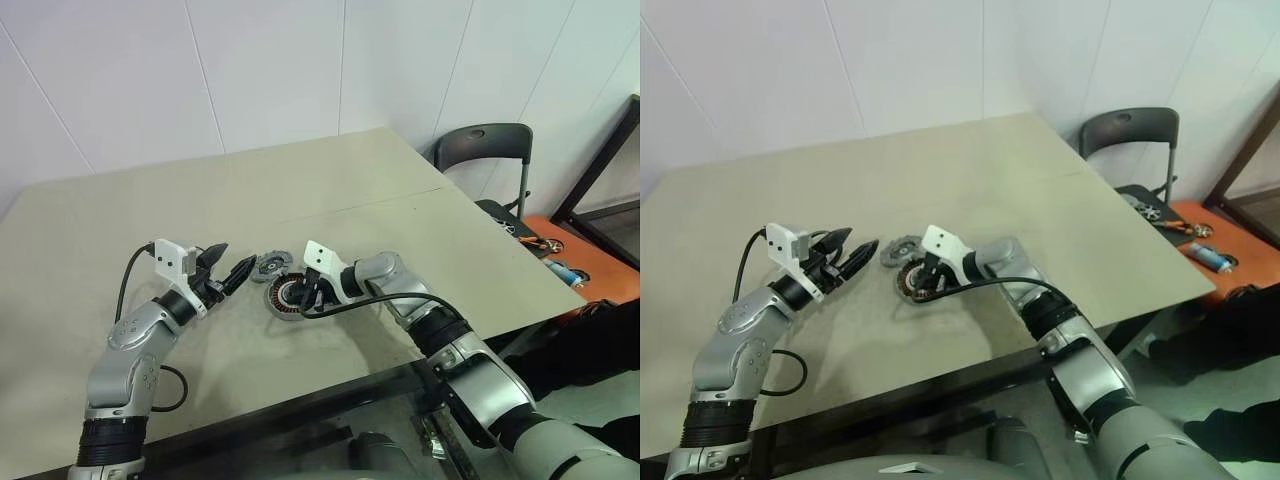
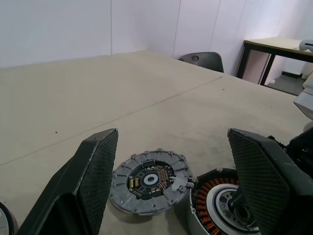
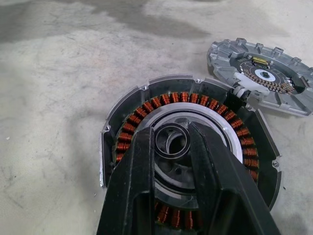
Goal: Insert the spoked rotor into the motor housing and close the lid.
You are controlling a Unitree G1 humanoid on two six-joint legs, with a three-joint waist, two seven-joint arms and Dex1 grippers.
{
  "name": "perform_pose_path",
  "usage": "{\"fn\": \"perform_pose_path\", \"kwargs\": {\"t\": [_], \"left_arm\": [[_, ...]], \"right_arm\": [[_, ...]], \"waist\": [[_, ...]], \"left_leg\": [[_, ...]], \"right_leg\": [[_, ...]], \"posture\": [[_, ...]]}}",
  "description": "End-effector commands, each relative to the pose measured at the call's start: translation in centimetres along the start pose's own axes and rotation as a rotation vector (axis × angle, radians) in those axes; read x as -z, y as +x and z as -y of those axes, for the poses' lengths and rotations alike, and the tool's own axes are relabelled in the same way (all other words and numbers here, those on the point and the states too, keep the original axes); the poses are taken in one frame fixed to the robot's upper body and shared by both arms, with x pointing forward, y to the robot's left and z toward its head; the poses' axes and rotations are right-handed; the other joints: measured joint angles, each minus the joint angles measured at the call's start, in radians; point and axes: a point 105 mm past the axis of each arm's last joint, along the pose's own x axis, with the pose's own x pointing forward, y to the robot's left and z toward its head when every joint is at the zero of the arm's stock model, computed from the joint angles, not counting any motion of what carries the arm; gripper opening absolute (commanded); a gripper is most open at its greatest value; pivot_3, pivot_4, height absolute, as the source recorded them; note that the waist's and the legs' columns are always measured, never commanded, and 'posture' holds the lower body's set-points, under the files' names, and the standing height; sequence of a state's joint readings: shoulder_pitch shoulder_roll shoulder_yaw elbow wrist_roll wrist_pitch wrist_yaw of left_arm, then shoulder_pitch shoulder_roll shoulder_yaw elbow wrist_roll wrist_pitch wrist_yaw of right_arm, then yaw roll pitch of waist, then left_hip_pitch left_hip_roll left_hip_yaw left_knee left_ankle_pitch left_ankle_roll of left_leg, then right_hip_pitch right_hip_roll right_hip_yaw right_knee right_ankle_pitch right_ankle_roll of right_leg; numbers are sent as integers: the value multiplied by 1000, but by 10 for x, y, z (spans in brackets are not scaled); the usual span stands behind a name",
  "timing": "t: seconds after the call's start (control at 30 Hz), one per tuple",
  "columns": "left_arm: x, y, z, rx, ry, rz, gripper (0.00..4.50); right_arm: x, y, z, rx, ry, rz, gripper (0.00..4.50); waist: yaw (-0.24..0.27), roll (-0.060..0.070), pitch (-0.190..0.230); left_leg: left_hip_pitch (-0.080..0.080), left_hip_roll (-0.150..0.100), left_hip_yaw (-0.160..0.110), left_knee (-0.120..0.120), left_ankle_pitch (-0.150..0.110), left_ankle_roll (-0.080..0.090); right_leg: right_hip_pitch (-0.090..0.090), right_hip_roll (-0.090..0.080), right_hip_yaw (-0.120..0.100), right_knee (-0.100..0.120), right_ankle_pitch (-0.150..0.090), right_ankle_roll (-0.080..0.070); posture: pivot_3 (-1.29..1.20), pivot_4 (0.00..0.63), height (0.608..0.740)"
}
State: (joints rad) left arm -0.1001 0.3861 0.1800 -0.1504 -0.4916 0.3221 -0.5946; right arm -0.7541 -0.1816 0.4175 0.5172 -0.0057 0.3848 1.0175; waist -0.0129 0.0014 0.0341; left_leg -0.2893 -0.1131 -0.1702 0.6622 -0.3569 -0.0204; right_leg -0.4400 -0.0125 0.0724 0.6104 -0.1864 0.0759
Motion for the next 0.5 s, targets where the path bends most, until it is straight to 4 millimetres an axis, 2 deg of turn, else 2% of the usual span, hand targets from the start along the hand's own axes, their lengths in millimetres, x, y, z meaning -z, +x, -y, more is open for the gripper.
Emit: {"fn": "perform_pose_path", "kwargs": {"t": [0.03, 0.2, 0.5], "left_arm": [[-15, 1, 4, 12, 36, 47, 3819], [-14, 1, 2, 10, 36, 45, 3819], [-14, 0, 2, 9, 36, 42, 3819]], "right_arm": [[-11, -7, 9, 21, 58, 45, 656], [-19, -13, 14, 24, 98, 75, 656], [-15, -3, 7, 12, 106, 63, 656]], "waist": [[0, 0, 0], [0, 0, 0], [-1, 0, 0]], "left_leg": [[0, 0, 0, 0, 0, 0], [0, 0, 0, 0, 0, 0], [0, 0, 0, 0, 0, 0]], "right_leg": [[0, 0, 0, 0, 0, 0], [0, 0, 0, 0, 0, 0], [0, 0, 0, 0, 0, 0]], "posture": [[0, 0, 740], [0, 0, 740], [0, 0, 740]]}}
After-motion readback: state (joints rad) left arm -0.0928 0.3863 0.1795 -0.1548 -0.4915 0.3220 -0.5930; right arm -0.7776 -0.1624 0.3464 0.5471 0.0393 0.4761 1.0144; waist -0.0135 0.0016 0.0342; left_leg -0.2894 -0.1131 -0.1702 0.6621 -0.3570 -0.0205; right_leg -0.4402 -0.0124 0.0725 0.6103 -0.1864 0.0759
